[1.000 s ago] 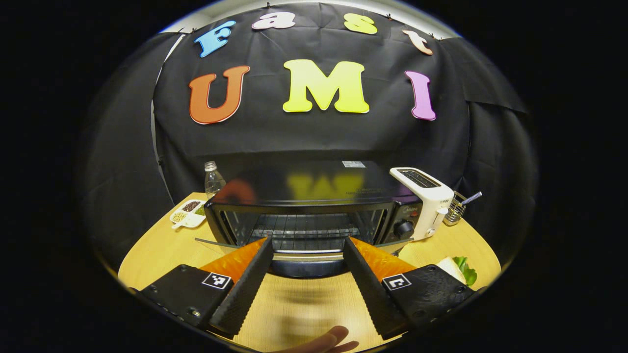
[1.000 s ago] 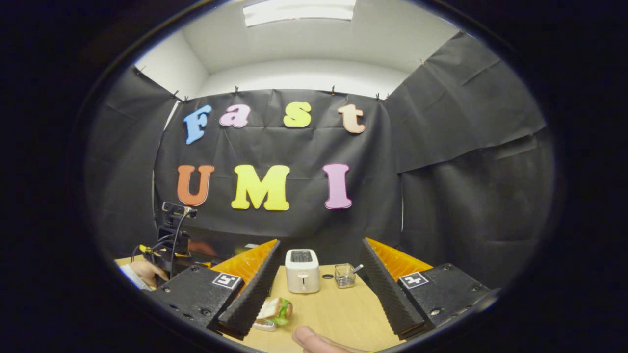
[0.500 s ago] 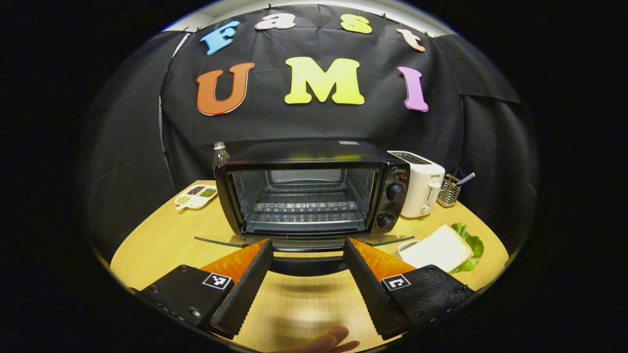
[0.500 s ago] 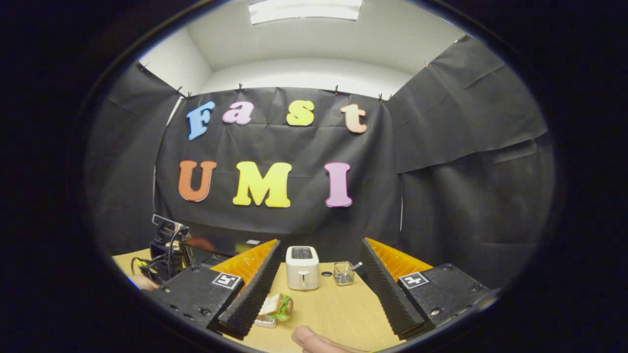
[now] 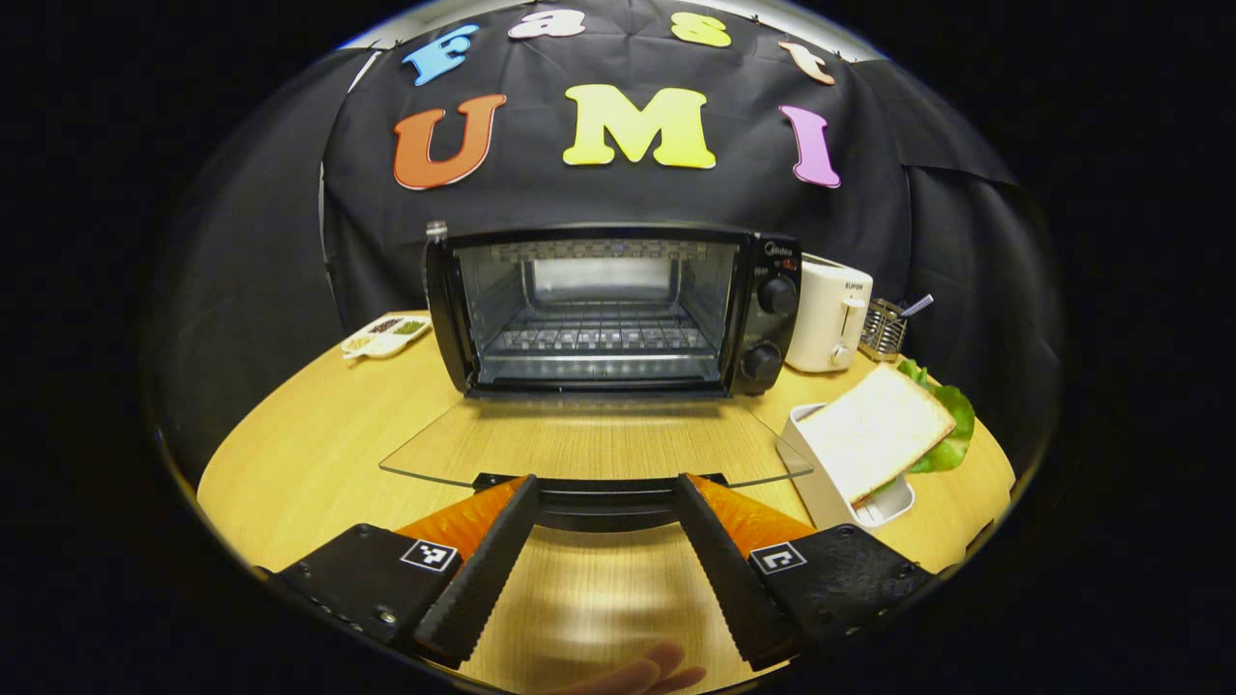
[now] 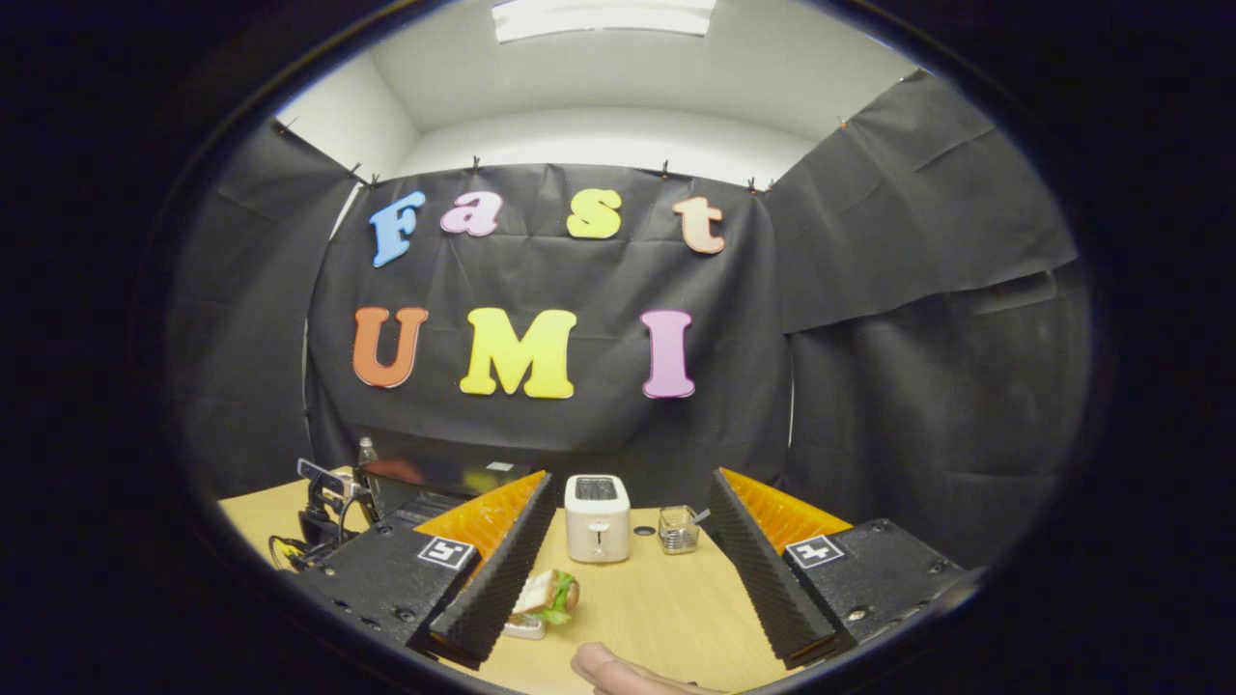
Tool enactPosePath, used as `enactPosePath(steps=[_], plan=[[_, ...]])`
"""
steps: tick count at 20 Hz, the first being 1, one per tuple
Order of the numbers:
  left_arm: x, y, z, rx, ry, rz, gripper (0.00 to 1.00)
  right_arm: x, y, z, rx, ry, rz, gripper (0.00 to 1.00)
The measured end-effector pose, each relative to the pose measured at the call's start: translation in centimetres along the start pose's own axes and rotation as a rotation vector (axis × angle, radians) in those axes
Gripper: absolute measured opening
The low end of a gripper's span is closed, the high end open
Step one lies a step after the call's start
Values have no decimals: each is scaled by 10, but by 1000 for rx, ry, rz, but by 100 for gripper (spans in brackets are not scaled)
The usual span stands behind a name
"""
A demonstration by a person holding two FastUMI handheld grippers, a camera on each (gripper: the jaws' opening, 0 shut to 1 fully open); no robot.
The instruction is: Open the electric oven with the left hand, put the food in, and close the electric oven.
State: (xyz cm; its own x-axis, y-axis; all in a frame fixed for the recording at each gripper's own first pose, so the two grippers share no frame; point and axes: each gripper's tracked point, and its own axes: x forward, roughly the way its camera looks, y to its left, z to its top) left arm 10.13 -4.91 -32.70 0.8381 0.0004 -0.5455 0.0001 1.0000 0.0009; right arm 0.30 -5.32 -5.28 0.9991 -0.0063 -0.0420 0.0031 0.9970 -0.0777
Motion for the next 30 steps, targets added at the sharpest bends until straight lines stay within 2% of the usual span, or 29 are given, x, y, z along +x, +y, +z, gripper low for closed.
enactPosePath(steps=[1,2,3,4,5,7,11,13,14,16,17,20,21,23,24,25,26,27,28,29,30], plan=[[3,0,-13,-12,38,-1,93,1,2,0,-3,1,4,94],[5,0,-23,-25,69,-1,93,0,4,-1,-7,2,4,100],[3,-1,-25,-24,71,-1,93,0,4,-2,-11,3,3,100],[2,-1,-20,-13,43,-1,100,0,5,-4,-14,6,4,100],[3,0,-18,-14,39,-1,93,1,6,-6,-14,11,3,100],[3,1,-20,-24,49,-4,93,4,5,-12,-5,39,0,100],[-14,4,-2,-53,-9,-23,93,6,2,-27,27,98,-10,100],[-33,6,18,-77,-65,-41,93,8,-5,-34,54,126,-35,100],[-43,8,29,-80,-97,-52,93,7,-7,-36,60,131,-46,94],[-63,15,47,-72,-147,-57,93,9,-8,-39,60,141,-58,94],[-73,19,56,-58,-173,-56,93,12,-8,-40,58,149,-58,100],[-108,29,85,-12,-265,-47,93,24,-7,-50,52,184,-53,100],[-119,29,94,-3,-292,-48,93,30,-7,-53,46,196,-47,94],[-137,26,105,6,-329,-54,92,43,-7,-60,36,224,-38,94],[-148,26,111,7,-350,-57,92,49,-5,-64,39,238,-29,100],[-155,25,118,10,-371,-61,92,56,-2,-67,41,252,-16,94],[-162,25,123,14,-387,-64,92,62,0,-72,40,266,-2,100],[-171,26,129,21,-413,-63,93,69,2,-75,37,280,12,100],[-181,28,136,27,-442,-57,92,76,4,-79,34,295,27,94],[-190,31,143,27,-470,-51,92,82,7,-83,31,309,47,100],[-198,34,148,21,-490,-45,92,88,10,-88,30,324,68,100]])
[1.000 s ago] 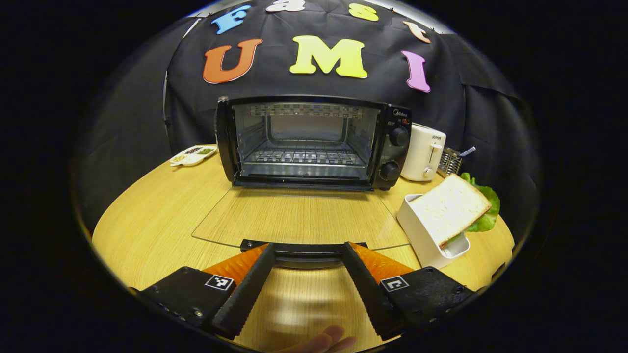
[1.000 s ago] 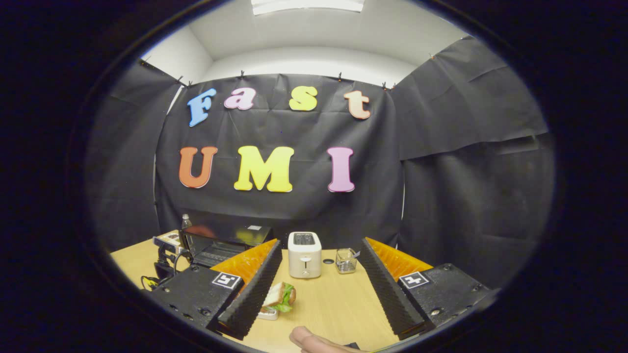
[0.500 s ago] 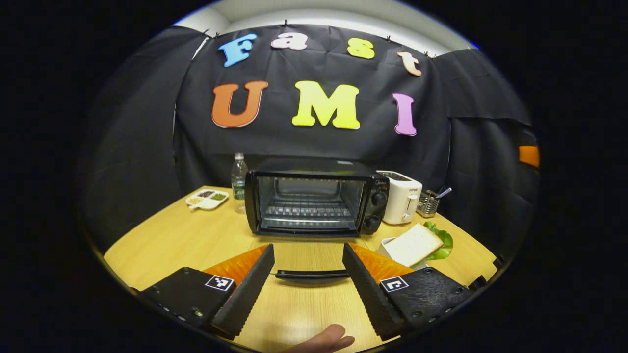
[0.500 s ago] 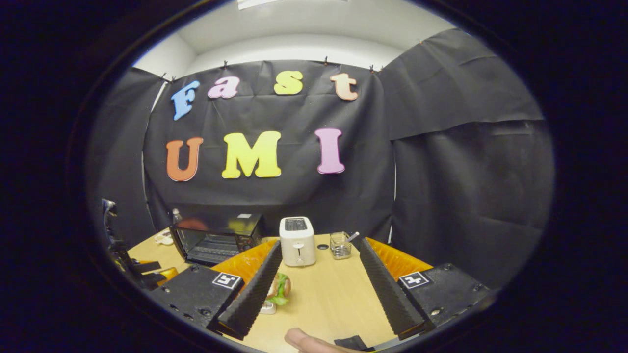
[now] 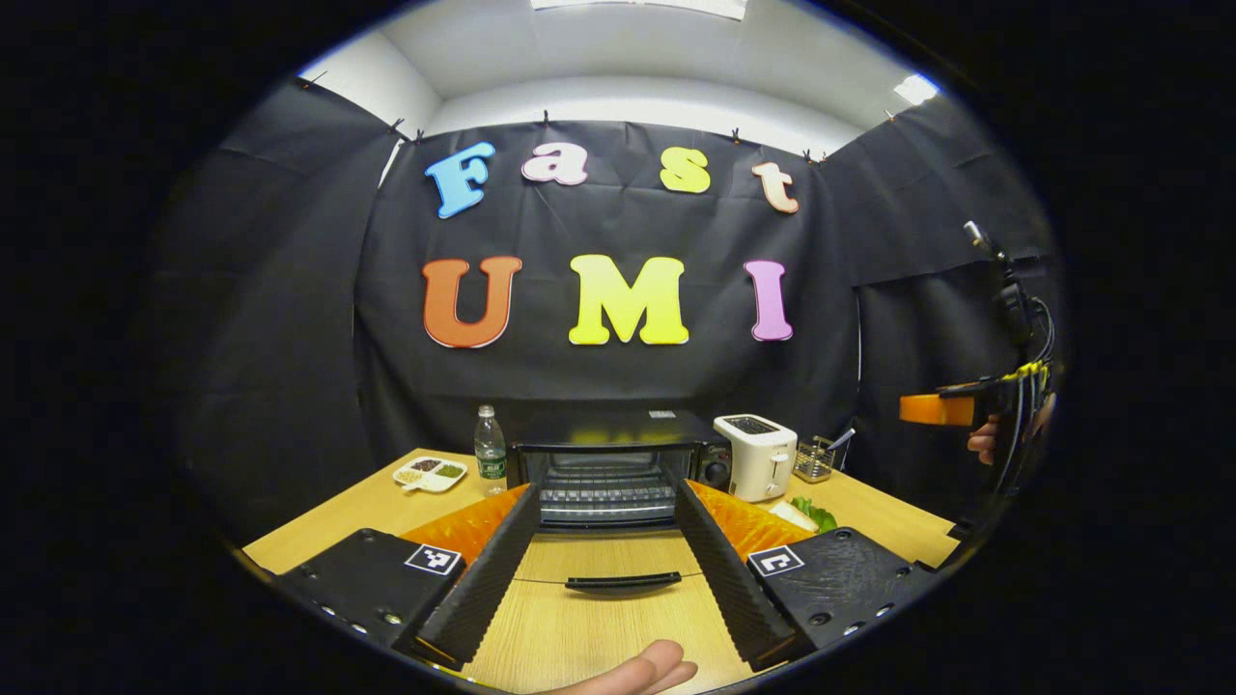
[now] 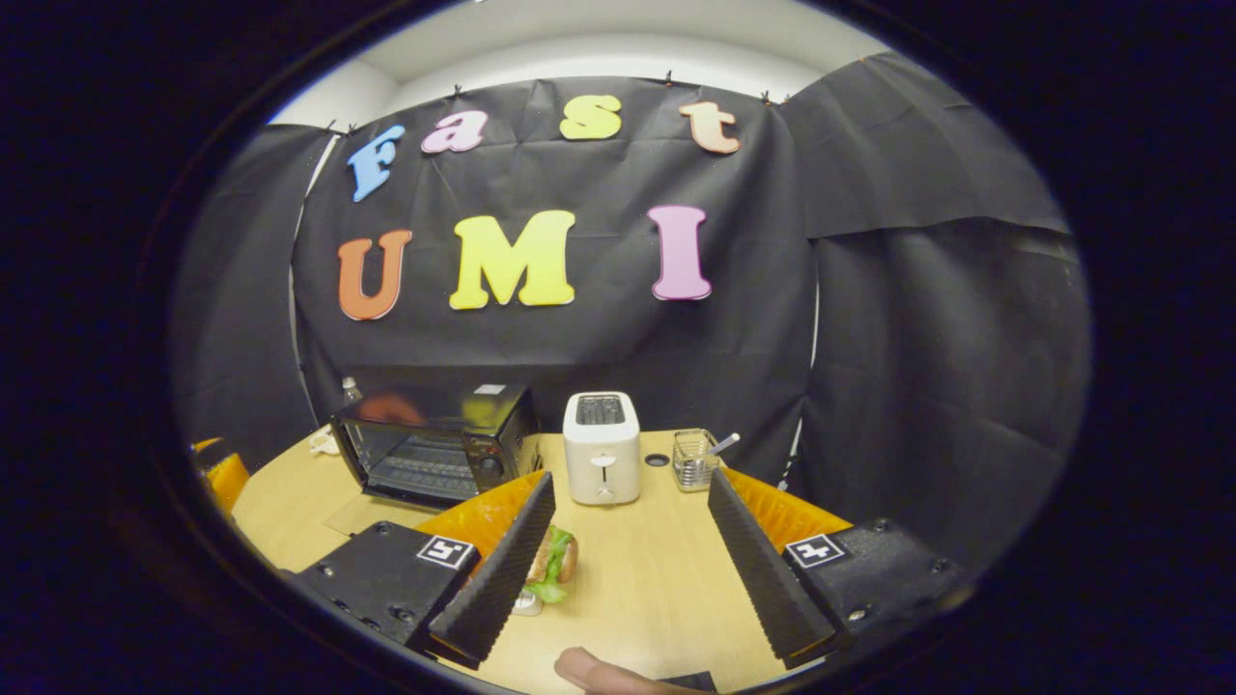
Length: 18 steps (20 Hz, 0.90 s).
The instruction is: Open the electric oven with the left hand, put the food in, and close the electric oven.
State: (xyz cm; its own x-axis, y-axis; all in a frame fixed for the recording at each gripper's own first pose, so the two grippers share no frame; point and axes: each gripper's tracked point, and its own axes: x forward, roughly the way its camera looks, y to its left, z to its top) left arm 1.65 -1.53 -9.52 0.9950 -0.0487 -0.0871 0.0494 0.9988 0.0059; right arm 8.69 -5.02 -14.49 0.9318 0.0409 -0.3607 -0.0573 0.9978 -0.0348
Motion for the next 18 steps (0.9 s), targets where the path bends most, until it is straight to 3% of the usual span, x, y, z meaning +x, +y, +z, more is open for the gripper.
enactPosePath(steps=[2,3,4,9,10,11,18], plan=[[-9,1,13,-22,-36,9,92,15,6,-7,5,37,51,100],[-12,3,17,-28,-50,9,92,22,11,-12,10,61,80,94],[-15,4,22,-29,-63,11,92,30,17,-19,14,90,110,100],[-28,21,41,-16,-125,68,92,68,45,-58,34,281,269,100],[-29,23,45,-17,-135,76,92,74,51,-66,38,321,301,92],[-31,25,47,-12,-140,83,92,79,56,-73,41,359,330,99],[-26,34,67,47,-149,148,92,114,79,-122,91,622,473,97]])
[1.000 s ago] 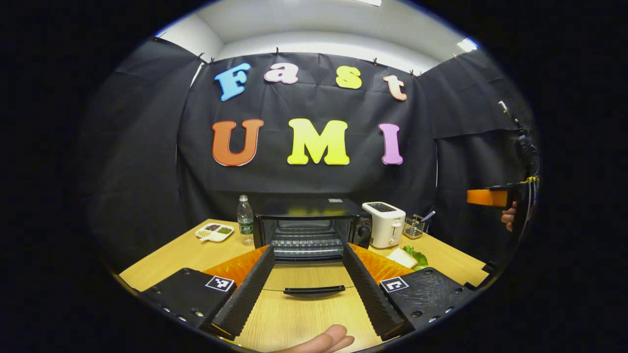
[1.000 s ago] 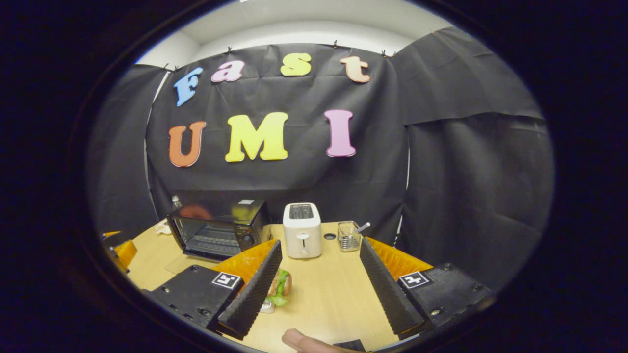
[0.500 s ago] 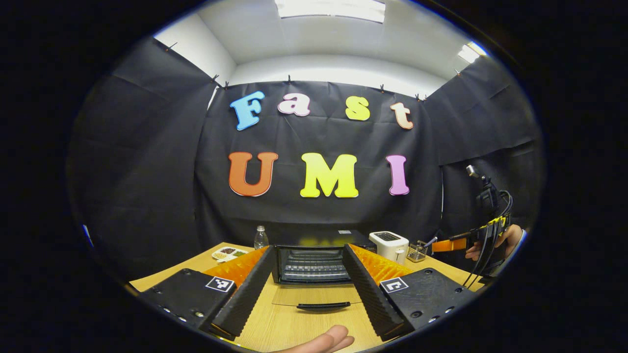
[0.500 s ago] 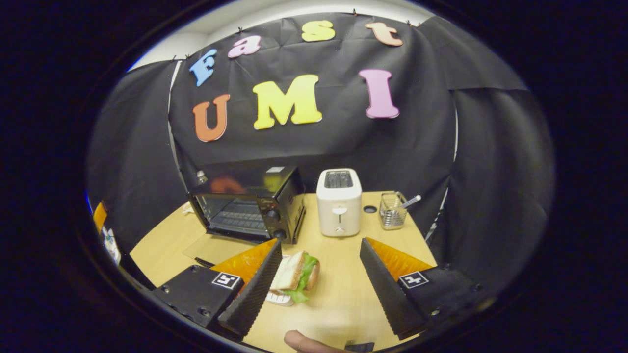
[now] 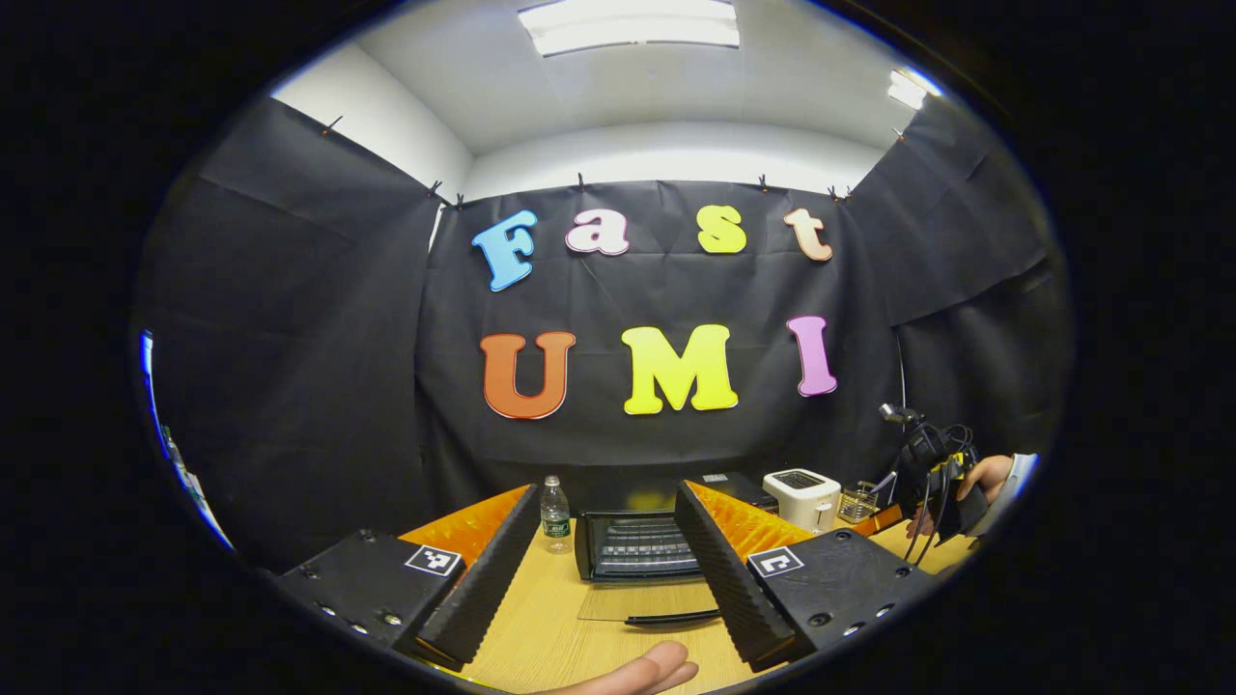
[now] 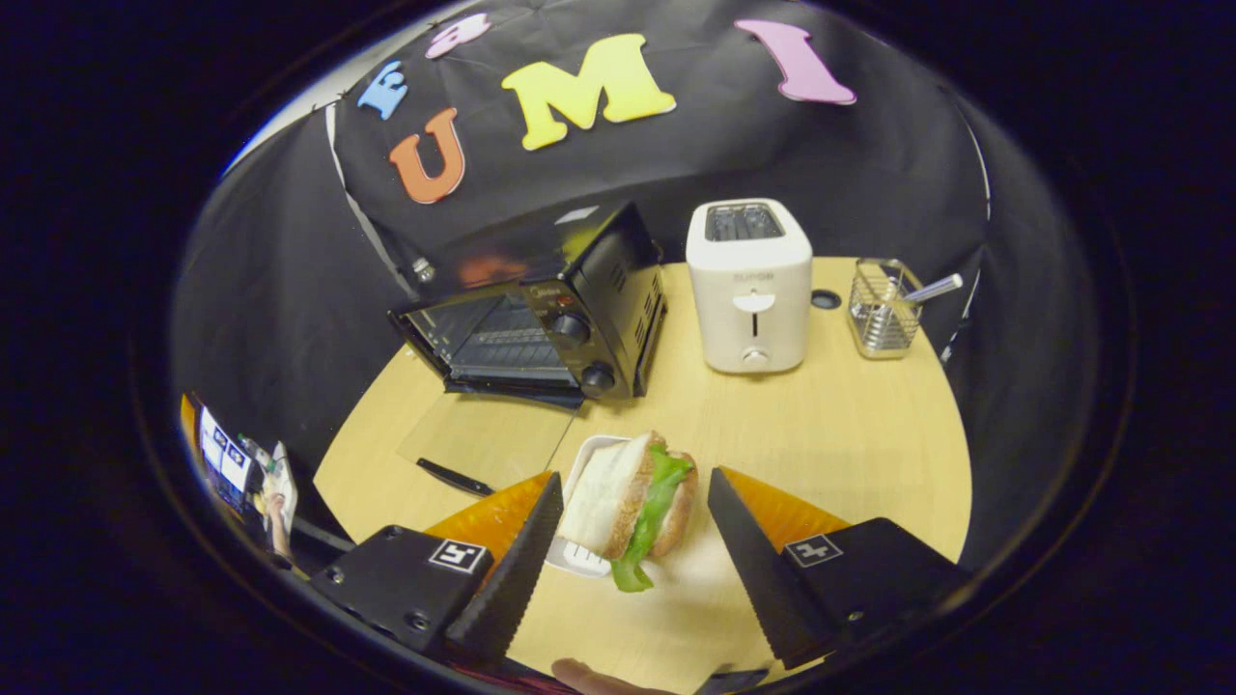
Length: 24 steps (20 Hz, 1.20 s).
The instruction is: Open the electric oven with the left hand, put the food in, and close the electric oven.
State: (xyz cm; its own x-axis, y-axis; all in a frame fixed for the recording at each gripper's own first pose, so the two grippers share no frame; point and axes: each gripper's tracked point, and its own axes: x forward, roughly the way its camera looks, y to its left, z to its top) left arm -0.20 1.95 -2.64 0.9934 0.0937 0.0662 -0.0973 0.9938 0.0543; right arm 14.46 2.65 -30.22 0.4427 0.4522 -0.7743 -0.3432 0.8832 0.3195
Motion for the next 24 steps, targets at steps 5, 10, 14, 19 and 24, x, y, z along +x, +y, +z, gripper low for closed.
enactPosePath(steps=[5,10,14,19,24], plan=[[15,-4,-2,-41,26,-8,92,25,-10,-6,55,104,91,83],[26,-13,-8,-43,68,3,92,38,-7,-21,174,212,199,82],[28,-18,-17,-32,102,-8,92,39,-4,-28,237,262,241,64],[21,-13,-20,-34,108,-23,92,18,6,-20,266,188,219,33],[10,0,-23,-22,109,-61,92,-22,46,-8,262,56,246,42]])
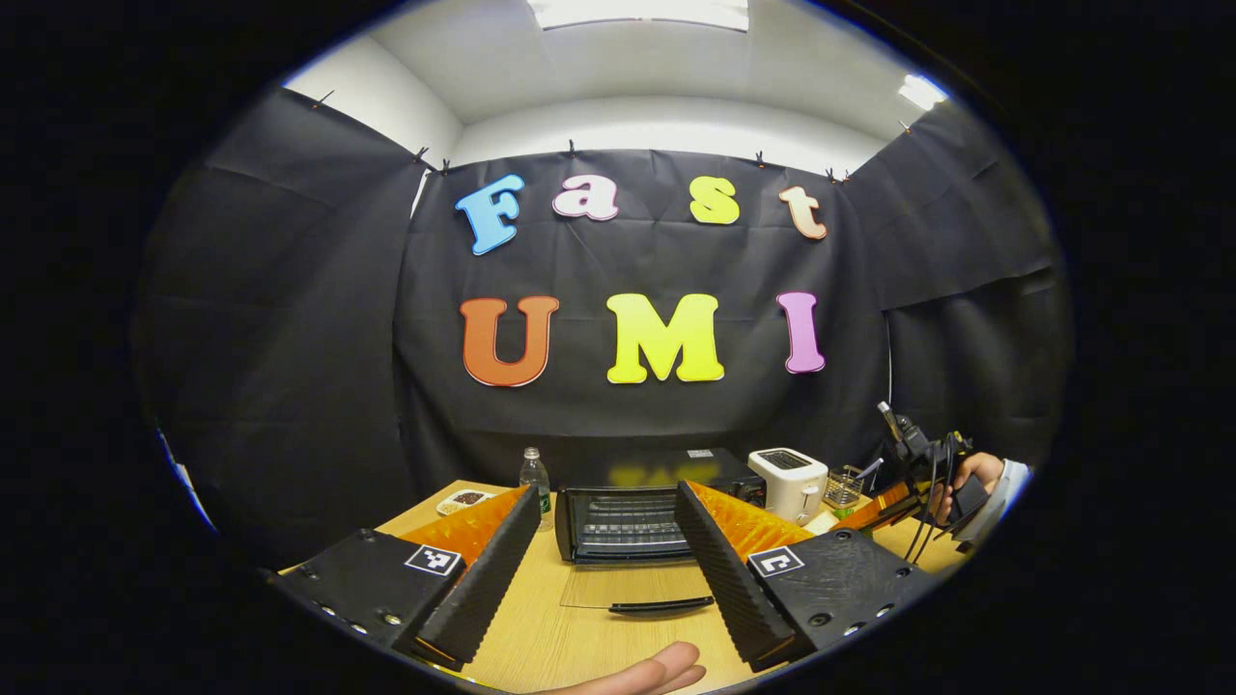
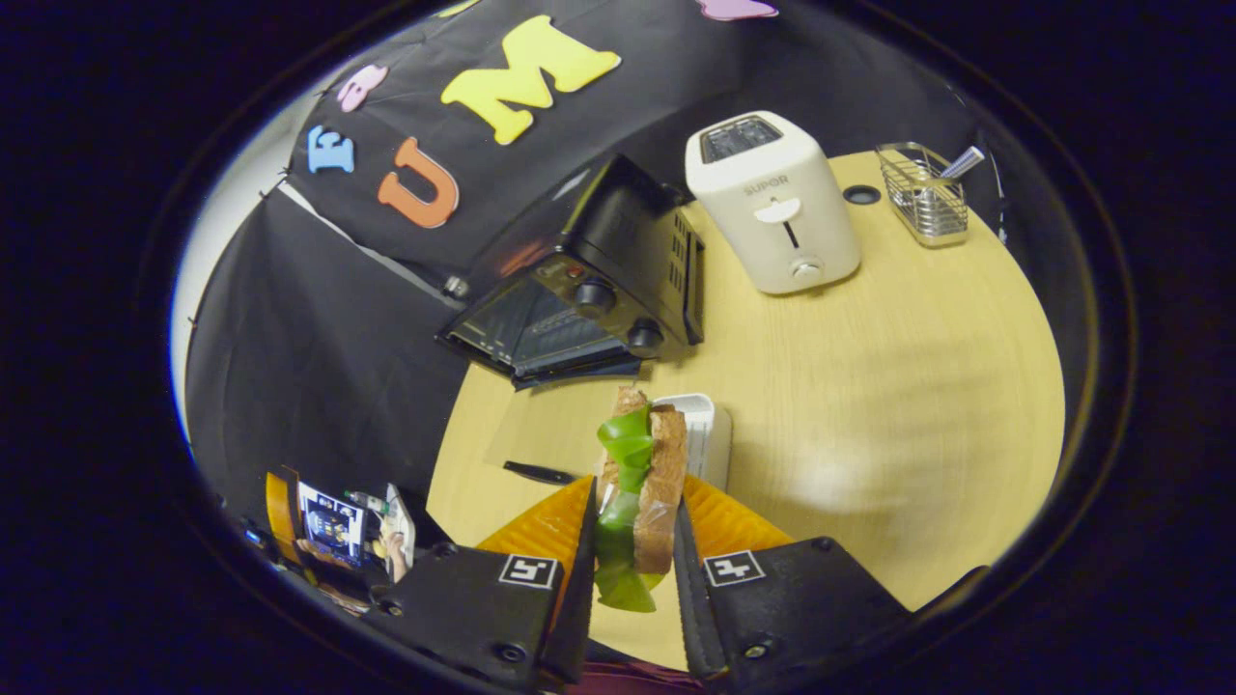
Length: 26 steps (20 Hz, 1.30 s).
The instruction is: Open the electric oven with the left hand, put the food in, and close the electric oven.
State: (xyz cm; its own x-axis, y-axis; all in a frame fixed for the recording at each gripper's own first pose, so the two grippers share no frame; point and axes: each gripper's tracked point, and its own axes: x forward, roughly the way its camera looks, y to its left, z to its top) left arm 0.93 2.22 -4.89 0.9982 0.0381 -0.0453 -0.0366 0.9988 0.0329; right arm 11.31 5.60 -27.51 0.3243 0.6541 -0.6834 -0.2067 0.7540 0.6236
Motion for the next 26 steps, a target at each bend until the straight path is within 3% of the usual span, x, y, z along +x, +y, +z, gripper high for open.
enactPosePath(steps=[4,8,15,17,22,26], plan=[[-8,21,-7,-32,-6,0,92,10,51,-11,58,-81,89,41],[-12,43,-19,-65,11,16,92,56,95,-10,157,-178,178,41],[-25,75,-36,-50,30,46,92,145,135,31,368,-416,235,41],[-27,82,-42,-51,48,51,92,167,145,43,394,-498,231,41],[-30,105,-48,-34,75,93,92,221,161,53,430,-559,233,42],[-26,111,-45,-37,78,94,93,240,138,86,500,-739,178,42]])
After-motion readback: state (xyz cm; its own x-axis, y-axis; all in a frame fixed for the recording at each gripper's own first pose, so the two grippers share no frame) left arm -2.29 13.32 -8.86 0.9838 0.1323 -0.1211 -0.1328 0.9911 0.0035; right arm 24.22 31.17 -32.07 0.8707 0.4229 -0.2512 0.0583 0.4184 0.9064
